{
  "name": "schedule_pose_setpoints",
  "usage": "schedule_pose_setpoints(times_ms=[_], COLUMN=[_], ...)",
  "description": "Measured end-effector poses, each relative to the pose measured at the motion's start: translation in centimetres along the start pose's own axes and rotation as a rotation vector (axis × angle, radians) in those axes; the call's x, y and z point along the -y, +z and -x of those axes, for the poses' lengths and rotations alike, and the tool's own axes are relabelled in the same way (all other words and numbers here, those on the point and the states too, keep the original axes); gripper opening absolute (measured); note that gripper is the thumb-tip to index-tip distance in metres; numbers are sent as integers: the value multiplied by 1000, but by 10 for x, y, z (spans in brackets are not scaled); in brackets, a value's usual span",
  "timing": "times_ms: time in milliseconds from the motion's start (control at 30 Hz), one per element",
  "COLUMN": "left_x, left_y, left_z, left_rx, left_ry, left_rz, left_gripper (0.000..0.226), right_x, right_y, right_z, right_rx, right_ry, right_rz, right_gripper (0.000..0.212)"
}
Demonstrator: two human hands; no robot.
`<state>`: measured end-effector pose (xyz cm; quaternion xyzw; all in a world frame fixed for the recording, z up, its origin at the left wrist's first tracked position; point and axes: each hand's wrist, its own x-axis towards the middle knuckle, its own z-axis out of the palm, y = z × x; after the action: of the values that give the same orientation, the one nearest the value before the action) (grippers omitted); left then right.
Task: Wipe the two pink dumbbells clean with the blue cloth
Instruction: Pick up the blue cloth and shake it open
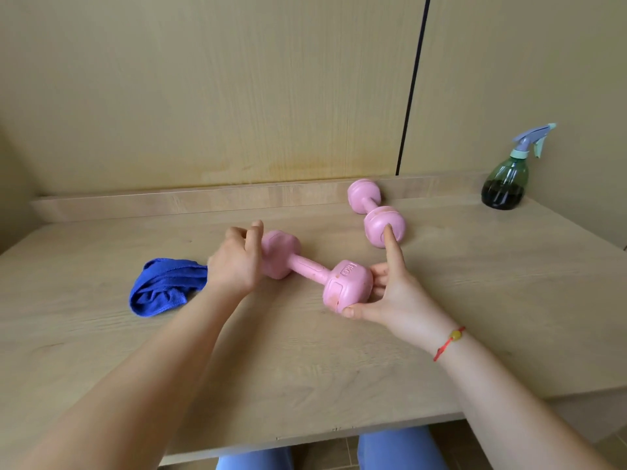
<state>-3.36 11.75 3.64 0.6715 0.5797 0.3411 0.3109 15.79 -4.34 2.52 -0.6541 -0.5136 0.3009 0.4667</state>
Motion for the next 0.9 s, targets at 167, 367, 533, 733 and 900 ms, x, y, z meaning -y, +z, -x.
schedule_pose_setpoints(times_ms=[167,367,533,733,900], left_x=[20,44,76,97,83], left_y=[-28,-59,-97,-123,-128], left_z=[15,19,4,10,45], left_rx=[-77,-38,-77,114,252], left_ry=[-21,-14,139,113,65], left_rz=[19,-24,-665,-477,-287], left_gripper=[68,61,41,46,28], right_x=[1,3,11,40,51], right_y=[-7,-5,3,37,85], right_z=[-28,-39,-32,-12,6], right_rx=[194,278,109,-131,187], right_ry=[-11,0,-139,-379,-458], right_rz=[-22,-44,19,27,125], right_gripper=[132,127,107,58,39])
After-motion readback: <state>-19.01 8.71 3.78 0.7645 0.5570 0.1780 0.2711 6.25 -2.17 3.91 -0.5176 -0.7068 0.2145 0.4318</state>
